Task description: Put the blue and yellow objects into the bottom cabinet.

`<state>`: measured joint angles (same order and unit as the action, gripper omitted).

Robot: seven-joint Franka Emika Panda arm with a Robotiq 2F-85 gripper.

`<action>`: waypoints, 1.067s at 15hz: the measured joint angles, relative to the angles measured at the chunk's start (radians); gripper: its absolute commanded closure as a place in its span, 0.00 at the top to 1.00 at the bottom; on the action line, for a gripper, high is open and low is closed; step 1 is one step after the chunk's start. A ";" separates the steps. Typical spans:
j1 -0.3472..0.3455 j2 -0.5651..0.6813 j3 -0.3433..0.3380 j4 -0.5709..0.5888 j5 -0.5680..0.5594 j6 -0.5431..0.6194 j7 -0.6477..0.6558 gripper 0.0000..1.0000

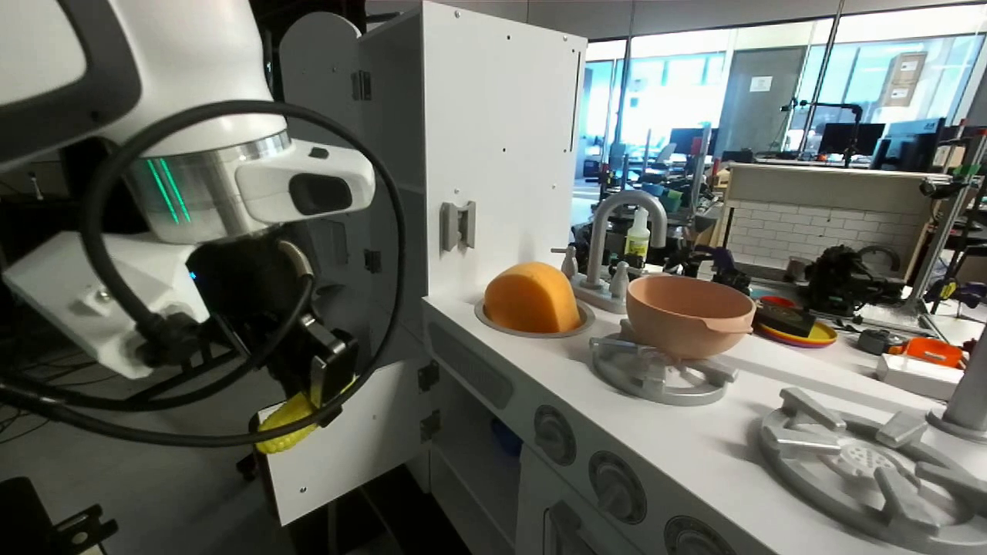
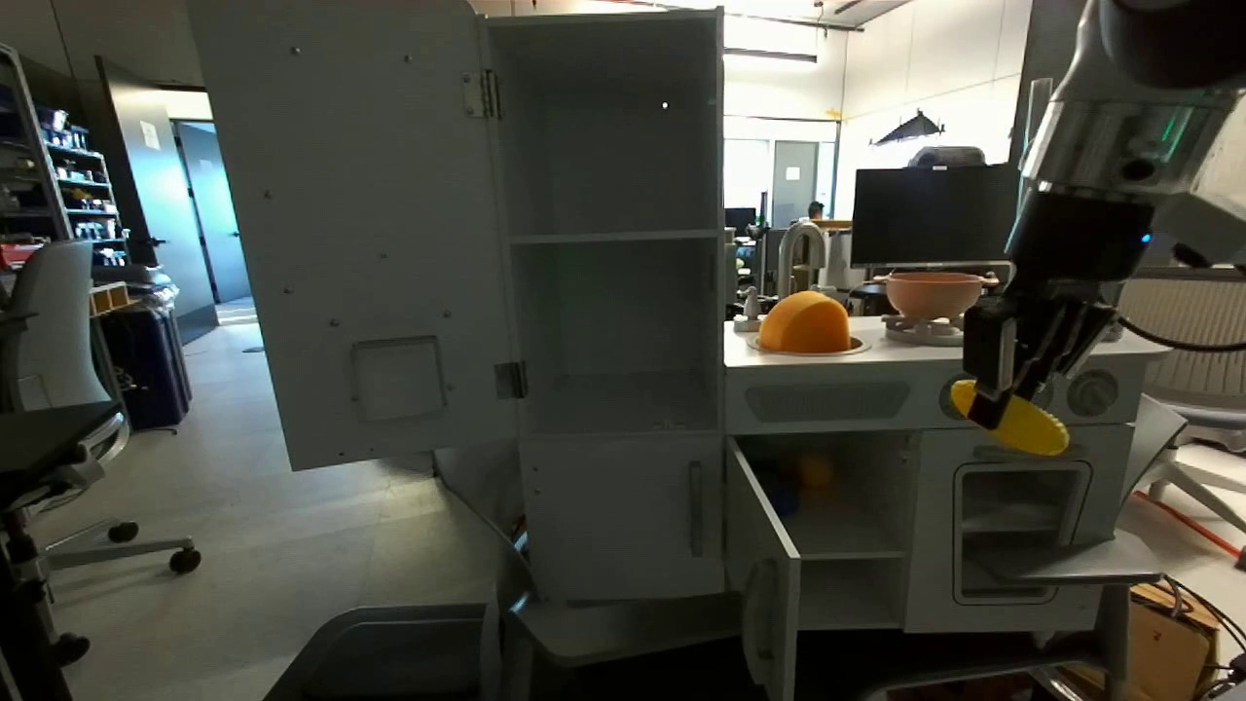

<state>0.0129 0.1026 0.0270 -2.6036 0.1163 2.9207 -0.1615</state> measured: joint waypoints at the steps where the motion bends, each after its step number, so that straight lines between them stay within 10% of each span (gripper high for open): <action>1: 0.002 0.032 -0.001 0.016 -0.033 0.026 0.041 0.08; 16: 0.241 0.612 -0.240 0.370 -0.180 0.321 0.262 0.08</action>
<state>0.2536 0.7144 -0.2131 -2.2334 -0.0635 3.2415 0.1006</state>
